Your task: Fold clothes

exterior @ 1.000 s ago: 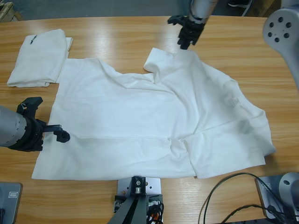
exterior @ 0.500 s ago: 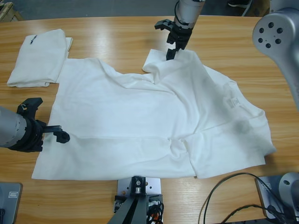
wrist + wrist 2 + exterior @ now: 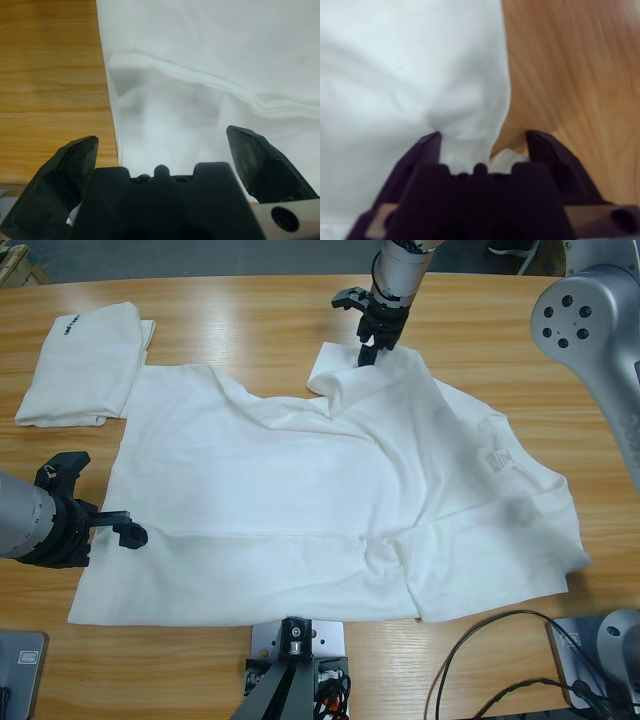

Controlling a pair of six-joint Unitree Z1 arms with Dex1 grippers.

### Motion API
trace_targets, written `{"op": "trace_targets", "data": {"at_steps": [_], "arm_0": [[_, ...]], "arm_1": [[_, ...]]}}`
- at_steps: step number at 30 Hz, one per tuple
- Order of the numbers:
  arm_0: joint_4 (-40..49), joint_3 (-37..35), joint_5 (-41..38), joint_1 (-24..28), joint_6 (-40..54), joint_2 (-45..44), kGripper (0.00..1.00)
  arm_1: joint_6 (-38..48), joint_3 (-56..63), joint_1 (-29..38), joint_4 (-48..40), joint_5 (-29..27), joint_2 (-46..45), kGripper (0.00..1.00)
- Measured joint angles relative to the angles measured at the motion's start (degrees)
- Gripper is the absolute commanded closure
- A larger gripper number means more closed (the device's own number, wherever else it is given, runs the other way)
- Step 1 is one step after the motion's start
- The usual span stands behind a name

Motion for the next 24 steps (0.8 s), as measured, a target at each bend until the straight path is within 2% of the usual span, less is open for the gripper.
{"op": "trace_targets", "data": {"at_steps": [5, 11, 24], "arm_0": [[-0.01, 0.00, 0.00, 0.00, 0.00, 0.00, 0.000], [-0.01, 0.00, 0.00, 0.00, 0.00, 0.00, 0.000], [-0.01, 0.00, 0.00, 0.00, 0.00, 0.00, 0.000]], "arm_1": [[-3.75, -0.02, -0.11, 0.51, 0.04, 0.00, 1.000], [-4.32, -0.09, -1.44, 1.01, 1.55, 0.00, 1.000], [0.70, -0.09, -8.84, 1.11, 2.34, 0.00, 1.000]]}}
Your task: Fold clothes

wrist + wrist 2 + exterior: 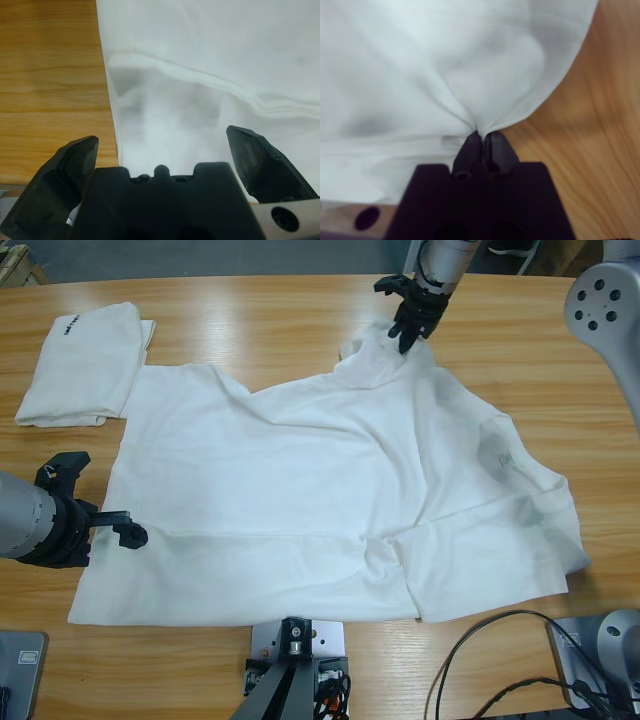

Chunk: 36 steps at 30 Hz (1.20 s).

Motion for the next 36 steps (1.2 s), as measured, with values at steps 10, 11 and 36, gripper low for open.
{"op": "trace_targets", "data": {"at_steps": [10, 11, 36], "arm_0": [[-0.01, 0.01, -0.02, -0.10, 0.00, 0.00, 0.000], [-0.01, 0.01, -0.03, -0.17, 0.00, 0.00, 0.000], [-0.01, 0.28, 0.48, -0.67, 2.00, -0.71, 0.110]], "arm_1": [[1.71, 0.00, -4.66, -4.70, 5.76, 0.50, 1.000], [1.90, 0.00, -4.66, -5.56, 6.24, 0.59, 1.000], [4.53, -0.91, -8.32, -4.32, 1.60, 0.52, 0.017]]}}
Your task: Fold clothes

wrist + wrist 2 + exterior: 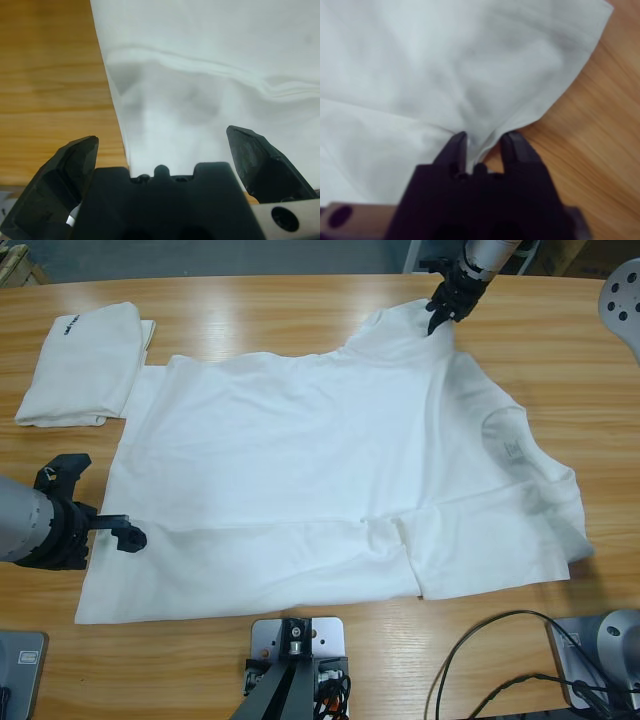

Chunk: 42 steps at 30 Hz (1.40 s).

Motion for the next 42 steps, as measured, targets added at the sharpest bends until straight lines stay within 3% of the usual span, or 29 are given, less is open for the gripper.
{"op": "trace_targets", "data": {"at_steps": [2, 3, 6, 9, 15, 21, 26, 32, 42], "arm_0": [[0.00, -1.09, 1.08, 0.20, 2.59, -1.32, 0.335], [-0.18, -2.23, 1.37, 1.21, 3.85, -2.34, 0.354], [-2.63, -7.27, 1.59, 8.82, 8.15, -5.86, 0.354], [-4.40, -15.08, -0.92, 18.47, 18.83, -5.91, 0.349], [1.58, -34.58, -12.88, 31.39, 36.96, 5.20, 0.354], [6.98, -43.54, -21.42, 34.02, 44.04, 18.99, 0.354], [9.18, -48.42, -23.23, 35.83, 44.90, 27.20, 0.358], [12.55, -54.36, -22.31, 38.44, 44.96, 30.68, 0.354], [14.41, -54.79, -22.60, 41.56, 45.26, 35.07, 0.354]], "arm_1": [[1.62, 0.06, -0.18, 0.13, 0.55, -0.19, 0.018], [2.44, 0.09, -0.25, 0.21, 1.14, -0.43, 0.018], [4.79, 0.22, -0.29, 0.81, 2.56, -3.13, 0.018], [6.50, 0.24, -0.30, 2.81, 3.08, -8.34, 0.018], [7.86, 1.79, -1.04, 8.25, 3.08, -19.78, 0.018], [8.03, 10.62, -1.29, 9.39, 4.13, -24.64, 0.018], [8.04, 11.53, -1.30, 9.43, 4.53, -24.64, 0.018], [8.17, 11.52, -1.30, 9.44, 6.07, -24.35, 0.018], [8.40, 11.35, -1.30, 9.45, 6.70, -22.73, 0.018]]}}
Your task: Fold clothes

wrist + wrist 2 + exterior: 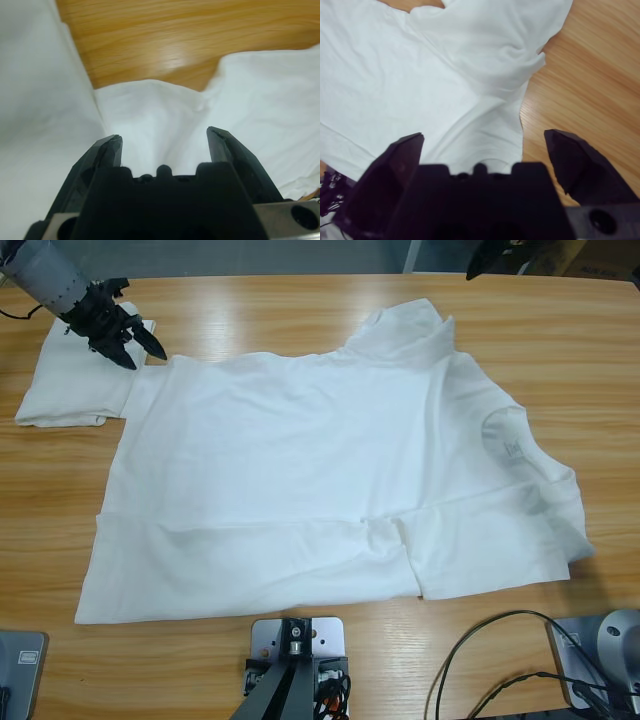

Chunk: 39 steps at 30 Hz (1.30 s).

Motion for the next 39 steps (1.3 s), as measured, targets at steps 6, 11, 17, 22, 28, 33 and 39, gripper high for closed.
{"op": "trace_targets", "data": {"at_steps": [6, 11, 17, 22, 28, 33, 39], "arm_0": [[0.00, 0.00, -0.95, 0.30, 0.16, 1.58, 0.354], [0.00, 0.00, -1.44, 0.30, 0.16, 3.00, 0.354], [0.00, 0.00, -0.51, 0.74, 0.16, 3.02, 0.354], [0.10, 0.00, 0.82, 1.65, 0.15, 2.98, 0.340], [0.14, 0.09, 1.15, 2.99, 0.15, 2.96, 0.335], [0.14, 0.09, 1.15, 4.65, 0.27, 2.87, 0.335], [0.14, 0.42, -0.04, 2.97, 0.28, 1.30, 0.335]], "arm_1": [[0.00, 0.00, 0.00, 0.00, 0.00, 0.57, 0.018], [0.00, -0.01, 0.00, 0.02, 0.02, 0.60, 0.018], [0.00, -0.20, 0.00, 0.03, 0.20, 0.97, 0.018], [0.00, -0.20, 0.00, 0.03, 0.20, 1.17, 0.018], [0.00, -0.20, 0.00, 0.04, 0.21, 1.18, 0.018], [0.00, -0.20, 0.00, 0.05, 0.22, 1.18, 0.018], [0.00, -0.19, 0.00, 0.05, 0.32, 1.18, 0.018]]}}
